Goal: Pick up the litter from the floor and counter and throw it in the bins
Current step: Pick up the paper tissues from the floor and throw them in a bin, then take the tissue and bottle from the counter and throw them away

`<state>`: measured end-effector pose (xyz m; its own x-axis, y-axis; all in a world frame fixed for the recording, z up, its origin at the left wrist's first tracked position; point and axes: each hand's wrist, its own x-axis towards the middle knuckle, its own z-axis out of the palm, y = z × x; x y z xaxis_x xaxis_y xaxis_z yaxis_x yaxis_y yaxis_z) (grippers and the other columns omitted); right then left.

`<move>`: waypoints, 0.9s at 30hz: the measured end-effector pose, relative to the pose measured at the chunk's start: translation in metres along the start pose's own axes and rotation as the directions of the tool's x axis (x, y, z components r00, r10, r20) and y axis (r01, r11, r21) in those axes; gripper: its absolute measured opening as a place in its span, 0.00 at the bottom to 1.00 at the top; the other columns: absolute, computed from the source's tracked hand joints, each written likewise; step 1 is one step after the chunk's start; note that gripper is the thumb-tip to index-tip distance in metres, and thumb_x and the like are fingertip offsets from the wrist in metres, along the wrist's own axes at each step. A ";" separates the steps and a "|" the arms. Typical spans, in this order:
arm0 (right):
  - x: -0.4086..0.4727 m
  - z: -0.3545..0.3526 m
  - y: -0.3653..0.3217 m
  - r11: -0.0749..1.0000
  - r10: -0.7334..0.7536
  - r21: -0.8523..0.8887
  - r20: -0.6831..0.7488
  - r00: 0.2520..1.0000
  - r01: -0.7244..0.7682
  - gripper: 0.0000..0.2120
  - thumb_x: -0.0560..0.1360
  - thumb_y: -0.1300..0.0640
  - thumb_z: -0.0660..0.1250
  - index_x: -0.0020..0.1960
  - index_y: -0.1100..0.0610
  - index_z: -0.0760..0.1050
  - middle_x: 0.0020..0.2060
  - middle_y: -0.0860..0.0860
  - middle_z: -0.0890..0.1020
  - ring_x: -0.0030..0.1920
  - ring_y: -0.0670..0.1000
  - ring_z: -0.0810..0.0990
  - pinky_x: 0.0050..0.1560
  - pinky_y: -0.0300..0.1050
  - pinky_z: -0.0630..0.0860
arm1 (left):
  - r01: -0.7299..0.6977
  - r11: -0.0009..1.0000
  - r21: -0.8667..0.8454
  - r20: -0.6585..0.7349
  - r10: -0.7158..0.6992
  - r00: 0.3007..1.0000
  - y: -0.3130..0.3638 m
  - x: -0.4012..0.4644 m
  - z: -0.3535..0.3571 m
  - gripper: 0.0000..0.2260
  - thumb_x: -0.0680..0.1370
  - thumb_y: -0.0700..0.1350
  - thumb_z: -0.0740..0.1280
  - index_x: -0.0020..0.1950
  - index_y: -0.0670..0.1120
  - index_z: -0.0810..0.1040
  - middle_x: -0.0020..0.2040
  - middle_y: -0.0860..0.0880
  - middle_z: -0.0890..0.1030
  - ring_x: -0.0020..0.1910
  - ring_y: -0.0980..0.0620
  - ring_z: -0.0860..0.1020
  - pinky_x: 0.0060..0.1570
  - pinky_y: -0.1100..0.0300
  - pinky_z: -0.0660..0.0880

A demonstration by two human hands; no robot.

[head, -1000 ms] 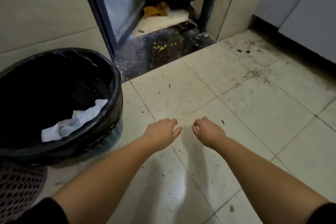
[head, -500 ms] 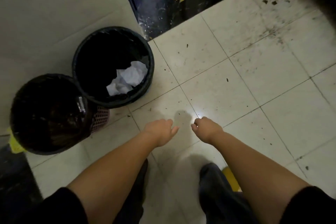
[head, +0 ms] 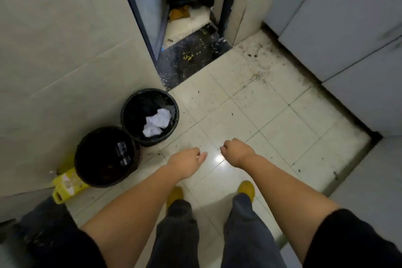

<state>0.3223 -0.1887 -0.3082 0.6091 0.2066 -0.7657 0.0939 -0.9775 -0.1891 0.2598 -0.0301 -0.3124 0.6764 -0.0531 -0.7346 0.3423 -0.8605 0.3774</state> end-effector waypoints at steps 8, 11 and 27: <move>-0.111 0.026 -0.013 0.944 0.204 0.287 -0.107 0.973 -0.166 0.21 0.81 0.48 0.49 0.59 0.60 0.73 0.59 0.59 0.74 0.57 0.60 0.76 0.56 0.51 0.73 | -0.222 0.951 0.213 0.036 0.220 0.975 0.028 -0.061 -0.031 0.22 0.82 0.58 0.50 0.60 0.43 0.74 0.59 0.42 0.79 0.57 0.42 0.77 0.49 0.54 0.69; -0.148 0.038 0.007 0.890 0.303 0.393 -0.129 0.944 -0.232 0.22 0.81 0.46 0.48 0.60 0.60 0.73 0.60 0.59 0.75 0.57 0.60 0.76 0.55 0.51 0.73 | -0.316 0.897 0.310 0.090 0.303 0.949 0.055 -0.074 -0.019 0.22 0.81 0.59 0.50 0.60 0.44 0.74 0.58 0.43 0.80 0.55 0.43 0.78 0.51 0.52 0.71; -0.460 0.146 0.247 0.429 0.851 0.846 -0.260 0.457 -0.317 0.20 0.81 0.49 0.51 0.51 0.61 0.77 0.55 0.64 0.79 0.56 0.63 0.78 0.54 0.51 0.73 | -0.806 0.287 0.518 0.475 0.688 0.549 0.357 -0.239 0.206 0.21 0.81 0.58 0.52 0.58 0.44 0.75 0.61 0.41 0.79 0.60 0.42 0.77 0.56 0.52 0.72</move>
<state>-0.0495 -0.5184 -0.0926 0.5629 -0.7482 -0.3512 -0.8191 -0.4482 -0.3580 0.0858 -0.4286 -0.1178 0.2975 -0.8615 -0.4116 -0.7848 -0.4661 0.4085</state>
